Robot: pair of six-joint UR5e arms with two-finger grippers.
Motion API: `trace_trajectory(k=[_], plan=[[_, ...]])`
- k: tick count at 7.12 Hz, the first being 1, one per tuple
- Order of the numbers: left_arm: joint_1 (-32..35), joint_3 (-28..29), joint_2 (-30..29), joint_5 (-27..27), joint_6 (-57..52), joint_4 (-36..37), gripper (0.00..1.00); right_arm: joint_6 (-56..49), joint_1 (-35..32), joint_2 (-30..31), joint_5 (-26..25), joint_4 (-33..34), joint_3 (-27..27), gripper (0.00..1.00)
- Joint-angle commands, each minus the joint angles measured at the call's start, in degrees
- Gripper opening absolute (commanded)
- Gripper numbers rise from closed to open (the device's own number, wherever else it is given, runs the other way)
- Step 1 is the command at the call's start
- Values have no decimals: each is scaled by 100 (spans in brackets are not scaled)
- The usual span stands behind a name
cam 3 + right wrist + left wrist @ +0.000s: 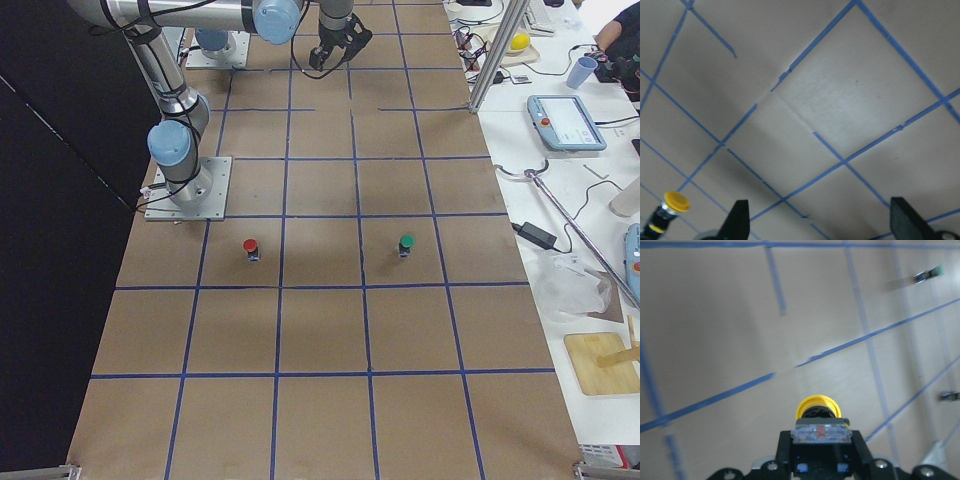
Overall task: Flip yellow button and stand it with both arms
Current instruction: 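Lift the button with the left gripper while the right gripper moves to meet it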
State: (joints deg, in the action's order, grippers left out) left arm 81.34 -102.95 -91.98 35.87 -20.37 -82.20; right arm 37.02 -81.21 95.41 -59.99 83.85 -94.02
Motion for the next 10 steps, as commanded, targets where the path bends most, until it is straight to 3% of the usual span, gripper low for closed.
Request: trace_trajectory(k=[1,3,4,5,6,10], plan=[[346,-32,241,-1262,1198,-7,2,464,299,82,1527,-88,-19,100],[426,-234,312,-2177,1709,63,1,1155,290,284,2416,-123,-11,100],[531,-287,434,-2781,1816,55,1,1159,281,285,2517,-123,-11,100],[540,-340,496,-2987,1817,63,1,1159,238,285,2536,-132,-28,100],[540,-349,497,-3172,1817,64,1,1237,237,250,2901,-141,-28,100],[540,-340,444,-3262,1791,107,1,1554,-140,224,3222,-114,-28,99]])
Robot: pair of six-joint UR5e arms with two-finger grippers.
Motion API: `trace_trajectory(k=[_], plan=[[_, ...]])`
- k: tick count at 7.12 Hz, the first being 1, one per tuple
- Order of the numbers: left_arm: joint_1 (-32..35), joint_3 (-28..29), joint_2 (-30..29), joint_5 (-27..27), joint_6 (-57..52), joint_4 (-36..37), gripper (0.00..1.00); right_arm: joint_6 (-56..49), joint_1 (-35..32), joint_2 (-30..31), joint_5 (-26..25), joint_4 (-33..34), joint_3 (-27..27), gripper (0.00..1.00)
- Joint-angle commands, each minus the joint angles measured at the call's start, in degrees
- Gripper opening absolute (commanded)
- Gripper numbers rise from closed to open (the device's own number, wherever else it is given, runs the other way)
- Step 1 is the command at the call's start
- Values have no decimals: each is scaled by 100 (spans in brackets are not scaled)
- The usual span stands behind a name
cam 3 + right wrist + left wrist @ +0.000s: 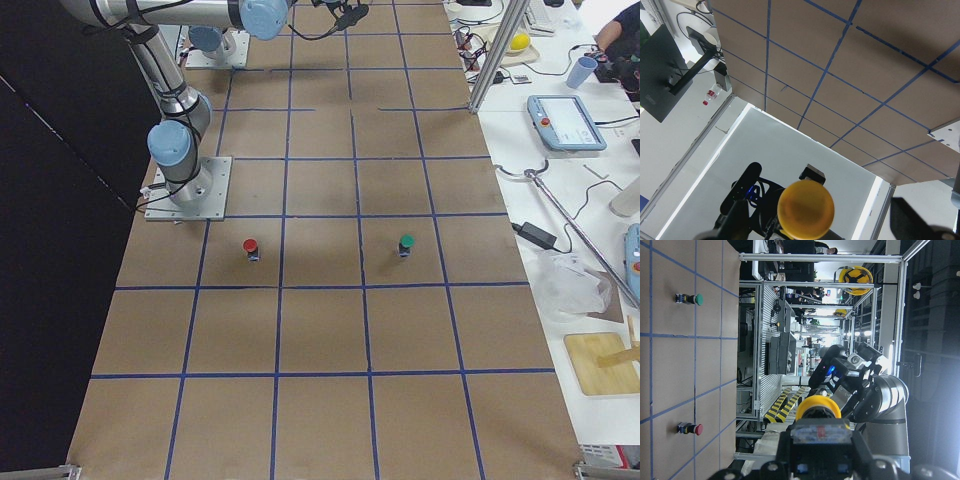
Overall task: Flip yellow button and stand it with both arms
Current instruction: 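Close the right gripper on the yellow cap held by the left gripper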
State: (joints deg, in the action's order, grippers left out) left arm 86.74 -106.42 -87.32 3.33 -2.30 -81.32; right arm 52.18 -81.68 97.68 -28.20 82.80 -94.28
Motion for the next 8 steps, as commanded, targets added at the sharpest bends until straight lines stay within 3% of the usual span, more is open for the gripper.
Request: trace_trajectory(k=[1,8], plan=[[0,7,-22,-8,-24,19,1,47,-102,-12,52,-19,-3,99],[0,7,5,-8,-59,19,1,469,-102,-179,377,43,-38,92]])
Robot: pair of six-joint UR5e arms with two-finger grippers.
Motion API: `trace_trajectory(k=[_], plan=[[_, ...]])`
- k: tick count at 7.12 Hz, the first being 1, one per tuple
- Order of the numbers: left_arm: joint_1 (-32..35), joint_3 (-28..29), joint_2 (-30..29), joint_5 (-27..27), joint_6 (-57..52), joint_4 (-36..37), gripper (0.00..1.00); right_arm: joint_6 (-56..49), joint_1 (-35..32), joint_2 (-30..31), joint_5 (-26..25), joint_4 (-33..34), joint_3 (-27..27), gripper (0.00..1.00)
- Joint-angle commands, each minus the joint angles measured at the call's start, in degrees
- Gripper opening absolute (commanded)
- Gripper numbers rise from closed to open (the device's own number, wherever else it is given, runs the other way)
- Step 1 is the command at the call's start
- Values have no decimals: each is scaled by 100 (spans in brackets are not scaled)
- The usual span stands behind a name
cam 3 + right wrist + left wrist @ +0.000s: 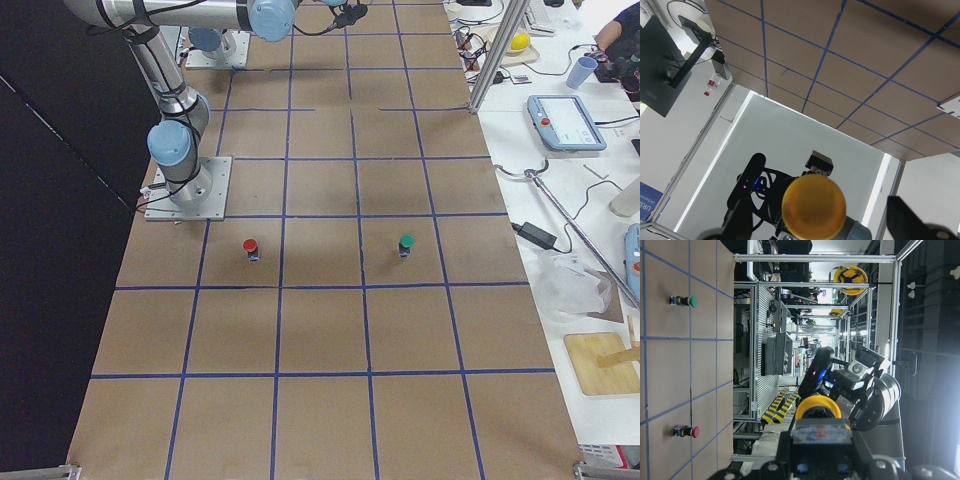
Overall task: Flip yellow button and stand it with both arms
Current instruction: 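Close the right gripper on the yellow cap held by the left gripper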
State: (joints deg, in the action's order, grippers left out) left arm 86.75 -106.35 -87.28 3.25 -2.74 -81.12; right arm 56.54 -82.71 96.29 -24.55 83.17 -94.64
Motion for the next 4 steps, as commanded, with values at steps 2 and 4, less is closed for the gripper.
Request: trace_trajectory(k=[2,4], plan=[[0,-9,1,0,-24,0,1,41,0,-49,20,6,-2,75],[0,-18,-8,0,-24,35,1,41,0,-49,81,-11,-2,53]])
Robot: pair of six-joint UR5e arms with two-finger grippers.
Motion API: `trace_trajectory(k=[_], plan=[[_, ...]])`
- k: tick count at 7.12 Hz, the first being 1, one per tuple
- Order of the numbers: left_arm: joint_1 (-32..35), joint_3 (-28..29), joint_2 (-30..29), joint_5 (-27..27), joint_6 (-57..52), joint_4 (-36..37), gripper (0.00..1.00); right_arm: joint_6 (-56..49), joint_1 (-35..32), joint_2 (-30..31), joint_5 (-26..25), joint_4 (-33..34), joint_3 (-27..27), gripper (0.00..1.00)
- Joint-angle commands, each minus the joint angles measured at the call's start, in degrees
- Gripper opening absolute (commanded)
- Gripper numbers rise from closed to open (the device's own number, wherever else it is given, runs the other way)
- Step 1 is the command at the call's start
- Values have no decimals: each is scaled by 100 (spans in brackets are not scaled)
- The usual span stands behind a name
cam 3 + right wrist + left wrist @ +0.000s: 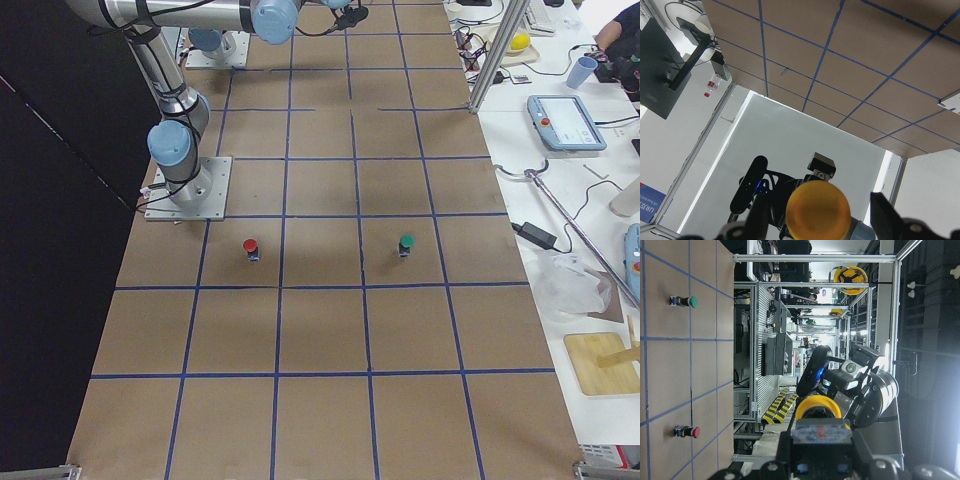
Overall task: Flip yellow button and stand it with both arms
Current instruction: 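Close the right gripper on the yellow cap held by the left gripper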
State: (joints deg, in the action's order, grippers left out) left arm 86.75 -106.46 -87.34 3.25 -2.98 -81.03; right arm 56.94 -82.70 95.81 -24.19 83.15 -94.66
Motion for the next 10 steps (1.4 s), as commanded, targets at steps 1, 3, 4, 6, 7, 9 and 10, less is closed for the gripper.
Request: trace_trajectory(k=[1,3,4,6,7,9,10], plan=[[0,-32,-2,0,-1,60,1,1,0,-1,46,-9,0,39],[0,-41,6,0,-1,105,1,1,0,-1,72,-53,0,24],[0,-41,-2,17,182,96,25,19,0,-1,168,-53,0,23],[0,-32,15,70,430,114,60,28,9,-1,160,-45,0,23],[0,-41,6,79,447,105,77,19,35,-9,160,-45,9,23],[-9,-32,24,105,430,105,100,-42,140,-18,90,78,18,20],[-18,-15,7,132,395,105,100,-95,384,-36,-188,270,9,20]])
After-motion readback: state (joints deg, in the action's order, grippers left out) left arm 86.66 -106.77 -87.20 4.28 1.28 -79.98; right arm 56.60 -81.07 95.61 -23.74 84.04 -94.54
